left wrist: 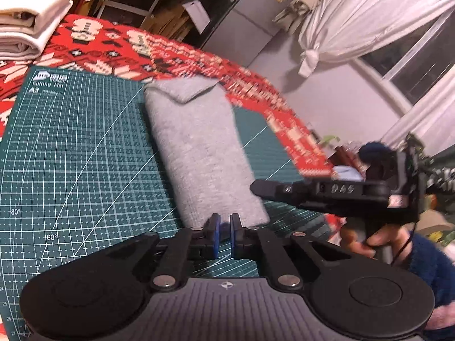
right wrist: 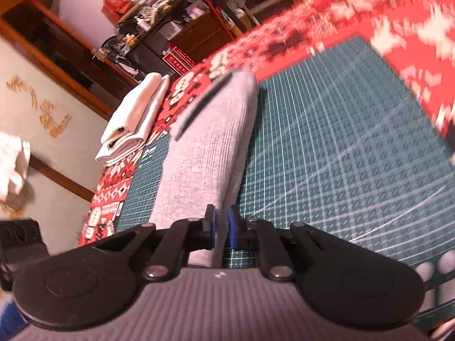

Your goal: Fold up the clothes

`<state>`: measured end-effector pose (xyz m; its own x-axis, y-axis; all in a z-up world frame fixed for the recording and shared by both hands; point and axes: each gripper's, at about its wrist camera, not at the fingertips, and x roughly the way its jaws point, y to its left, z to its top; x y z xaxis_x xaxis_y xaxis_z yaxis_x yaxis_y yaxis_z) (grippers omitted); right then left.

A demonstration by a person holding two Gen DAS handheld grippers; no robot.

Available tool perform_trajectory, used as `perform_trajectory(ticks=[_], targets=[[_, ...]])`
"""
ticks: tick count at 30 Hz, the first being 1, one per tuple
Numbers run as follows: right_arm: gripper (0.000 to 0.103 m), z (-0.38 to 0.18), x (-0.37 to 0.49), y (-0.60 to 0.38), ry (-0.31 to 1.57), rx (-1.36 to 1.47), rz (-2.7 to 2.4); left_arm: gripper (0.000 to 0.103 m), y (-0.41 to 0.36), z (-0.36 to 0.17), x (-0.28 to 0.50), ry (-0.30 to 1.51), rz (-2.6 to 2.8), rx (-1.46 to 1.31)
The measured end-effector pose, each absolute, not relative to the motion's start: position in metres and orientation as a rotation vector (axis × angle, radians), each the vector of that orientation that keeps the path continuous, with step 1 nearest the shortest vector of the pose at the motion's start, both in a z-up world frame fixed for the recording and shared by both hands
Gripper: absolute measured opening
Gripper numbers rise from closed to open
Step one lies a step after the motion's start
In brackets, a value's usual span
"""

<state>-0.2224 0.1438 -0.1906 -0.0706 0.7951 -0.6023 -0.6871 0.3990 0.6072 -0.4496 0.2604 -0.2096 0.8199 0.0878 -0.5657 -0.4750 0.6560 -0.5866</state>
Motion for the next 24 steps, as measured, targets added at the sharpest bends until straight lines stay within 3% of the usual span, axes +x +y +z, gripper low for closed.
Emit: perform_trajectory(ticks=[7, 16, 24], targets=[[0.012, -0.149, -0.265, 0.162, 0.829, -0.138, 1.316, 0.006, 0.276, -0.195, -0.443, 0.460, 0.386, -0.815], [0.010, -0.178, -0.305, 0.189, 0.785, -0.352, 1.336, 0.003, 0.271, -0.226, -0.422, 0.565, 0.419, -0.804], [0.011, -0.170, -0.306, 0.183, 0.795, -0.346, 1.330, 0.002, 0.260, -0.211, -0.423, 0.571, 0.455, -0.771]])
